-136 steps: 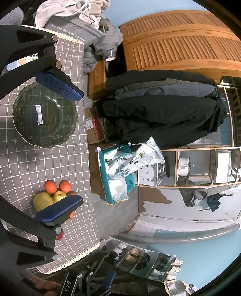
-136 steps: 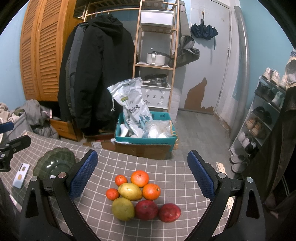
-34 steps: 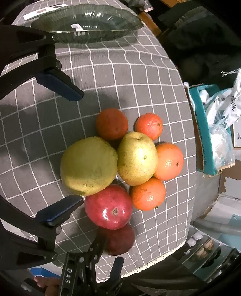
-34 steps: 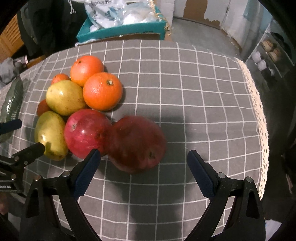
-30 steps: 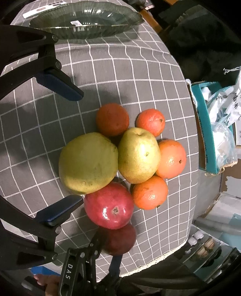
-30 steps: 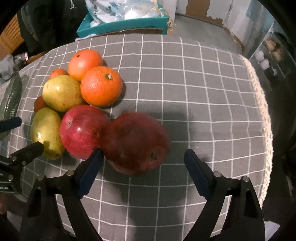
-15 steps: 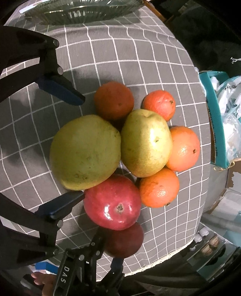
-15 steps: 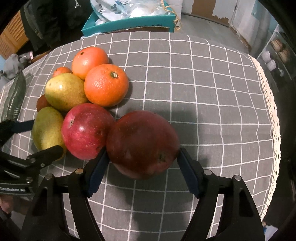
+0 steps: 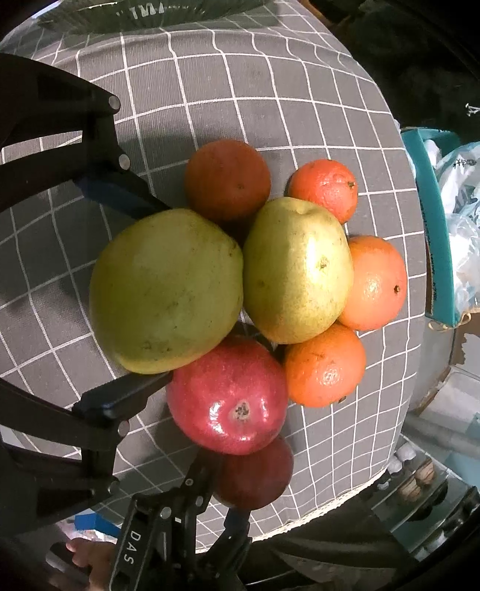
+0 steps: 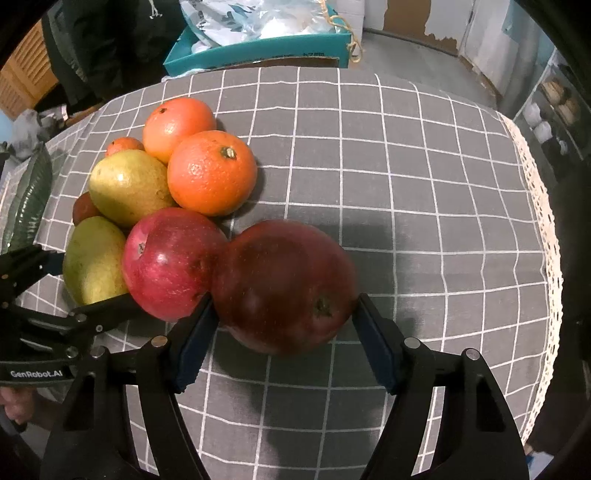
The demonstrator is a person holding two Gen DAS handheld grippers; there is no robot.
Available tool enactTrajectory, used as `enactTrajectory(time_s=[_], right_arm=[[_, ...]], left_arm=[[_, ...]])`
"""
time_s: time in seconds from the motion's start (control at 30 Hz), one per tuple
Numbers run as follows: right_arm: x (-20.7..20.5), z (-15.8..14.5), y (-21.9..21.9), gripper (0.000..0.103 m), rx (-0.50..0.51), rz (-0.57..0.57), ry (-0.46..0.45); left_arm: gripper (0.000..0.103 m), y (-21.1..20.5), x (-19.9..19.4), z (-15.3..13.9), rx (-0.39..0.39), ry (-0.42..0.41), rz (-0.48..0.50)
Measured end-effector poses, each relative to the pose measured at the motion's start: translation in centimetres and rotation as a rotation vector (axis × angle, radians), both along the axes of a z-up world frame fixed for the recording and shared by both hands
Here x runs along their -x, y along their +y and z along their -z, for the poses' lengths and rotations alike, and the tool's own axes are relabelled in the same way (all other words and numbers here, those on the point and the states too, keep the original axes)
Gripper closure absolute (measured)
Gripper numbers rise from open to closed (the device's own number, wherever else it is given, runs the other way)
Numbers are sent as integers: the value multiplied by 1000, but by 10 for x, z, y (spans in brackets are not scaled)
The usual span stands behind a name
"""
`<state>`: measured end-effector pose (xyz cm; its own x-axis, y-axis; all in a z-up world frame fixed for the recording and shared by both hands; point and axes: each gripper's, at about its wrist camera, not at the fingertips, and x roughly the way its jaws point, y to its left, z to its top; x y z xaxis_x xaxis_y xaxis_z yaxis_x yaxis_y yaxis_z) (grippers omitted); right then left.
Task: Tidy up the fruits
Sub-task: 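Close the left tool on the green pear while the right tool grasps the red apple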
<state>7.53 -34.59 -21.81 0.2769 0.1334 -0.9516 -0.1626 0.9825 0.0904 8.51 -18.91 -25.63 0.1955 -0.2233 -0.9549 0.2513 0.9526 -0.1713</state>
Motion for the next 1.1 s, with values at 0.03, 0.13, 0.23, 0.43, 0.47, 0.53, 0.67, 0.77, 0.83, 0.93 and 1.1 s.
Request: enactTrajectory(time_s=[0.03, 0.13, 0.23, 0.43, 0.47, 0.53, 0.67, 0.77, 0.83, 0.93, 1.1], right_arm=[[0, 0, 1, 30, 1, 4, 0], [1, -1, 3, 30, 23, 21, -9], [2, -3, 3, 31, 37, 30, -19], [5, -15, 6, 35, 50, 36, -60], [5, -18, 8, 37, 49, 34, -73], [5, -19, 10, 38, 54, 29, -68], [5, -18, 5, 38, 31, 57, -44], [3, -17, 0, 37, 12, 64, -41], [2, -15, -2, 37, -4, 70, -31], [1, -9, -4, 34, -35, 76, 0], [-4, 0, -4, 30, -64, 73, 20]], left_arm=[[23, 0, 1, 0, -2, -3, -2], [23, 1, 5, -2, -10, -13, -1], [23, 5, 10, -7, -15, -29, -2], [23, 14, 19, -18, -32, -67, -9], [23, 17, 19, -20, -33, -69, -11], [23, 19, 20, -20, -39, -67, -12], [23, 26, 21, -10, -57, -37, -27], [23, 33, 22, -3, -55, -18, -45], [23, 34, 21, -3, -49, -19, -47], [23, 35, 21, -3, -52, -26, -43], [23, 33, 20, -1, -54, -21, -39]])
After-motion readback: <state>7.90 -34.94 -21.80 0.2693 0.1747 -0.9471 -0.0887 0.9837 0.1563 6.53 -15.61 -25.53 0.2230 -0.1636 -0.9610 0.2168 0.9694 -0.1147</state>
